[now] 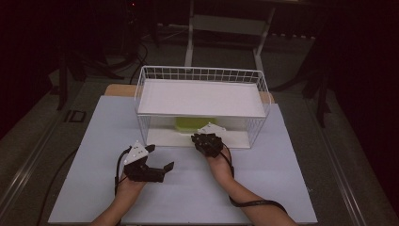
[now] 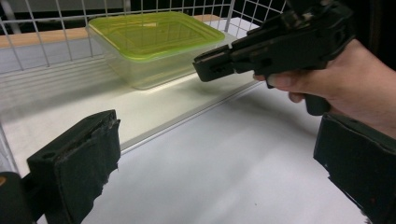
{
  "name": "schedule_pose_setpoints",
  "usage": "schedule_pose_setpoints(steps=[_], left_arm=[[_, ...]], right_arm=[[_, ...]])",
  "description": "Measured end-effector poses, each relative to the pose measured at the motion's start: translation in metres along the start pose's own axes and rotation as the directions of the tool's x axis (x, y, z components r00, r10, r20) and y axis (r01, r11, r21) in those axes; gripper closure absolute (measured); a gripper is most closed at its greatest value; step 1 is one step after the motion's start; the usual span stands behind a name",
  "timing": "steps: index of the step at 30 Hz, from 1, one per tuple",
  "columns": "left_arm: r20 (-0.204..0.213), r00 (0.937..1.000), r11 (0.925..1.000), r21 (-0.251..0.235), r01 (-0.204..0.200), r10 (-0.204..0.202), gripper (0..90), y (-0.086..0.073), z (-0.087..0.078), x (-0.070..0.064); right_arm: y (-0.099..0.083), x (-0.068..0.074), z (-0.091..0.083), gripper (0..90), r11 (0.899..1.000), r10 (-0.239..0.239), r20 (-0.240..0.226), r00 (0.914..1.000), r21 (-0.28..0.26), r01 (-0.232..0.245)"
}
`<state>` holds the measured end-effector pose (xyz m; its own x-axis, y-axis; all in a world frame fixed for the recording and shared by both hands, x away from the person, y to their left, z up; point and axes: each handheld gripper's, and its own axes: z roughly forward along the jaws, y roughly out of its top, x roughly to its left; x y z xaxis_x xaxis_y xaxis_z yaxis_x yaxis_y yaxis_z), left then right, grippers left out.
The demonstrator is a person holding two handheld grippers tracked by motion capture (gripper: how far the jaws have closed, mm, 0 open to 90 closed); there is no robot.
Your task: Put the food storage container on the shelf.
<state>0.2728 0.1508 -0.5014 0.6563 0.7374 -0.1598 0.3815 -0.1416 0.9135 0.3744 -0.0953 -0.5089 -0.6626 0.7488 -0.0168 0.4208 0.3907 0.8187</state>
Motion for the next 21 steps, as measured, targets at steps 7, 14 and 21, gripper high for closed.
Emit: schedule_pose_setpoints(steps=[7, 14, 21], left_arm=[[0.039, 0.9987, 0.9994, -0.001, -0.035, 0.035, 1.2, 0.003, 0.002, -0.003], [0.093, 0.9951, 0.9995, -0.007, -0.032, 0.032, 1.2, 0.011, 0.004, -0.007], [0.128, 0.9910, 0.9992, -0.005, -0.039, 0.039, 1.2, 0.016, 0.002, -0.010]], right_arm=[[-0.004, 0.007, -0.022, 56.8, 1.000, -0.001, -0.044, 0.9990, -0.025, 0.000], [-0.005, 0.009, -0.036, 33.3, 1.000, -0.003, -0.073, 0.9973, 0.001, 0.003], [-0.007, 0.005, -0.050, 16.8, 0.999, -0.005, -0.094, 0.9956, -0.044, 0.001]])
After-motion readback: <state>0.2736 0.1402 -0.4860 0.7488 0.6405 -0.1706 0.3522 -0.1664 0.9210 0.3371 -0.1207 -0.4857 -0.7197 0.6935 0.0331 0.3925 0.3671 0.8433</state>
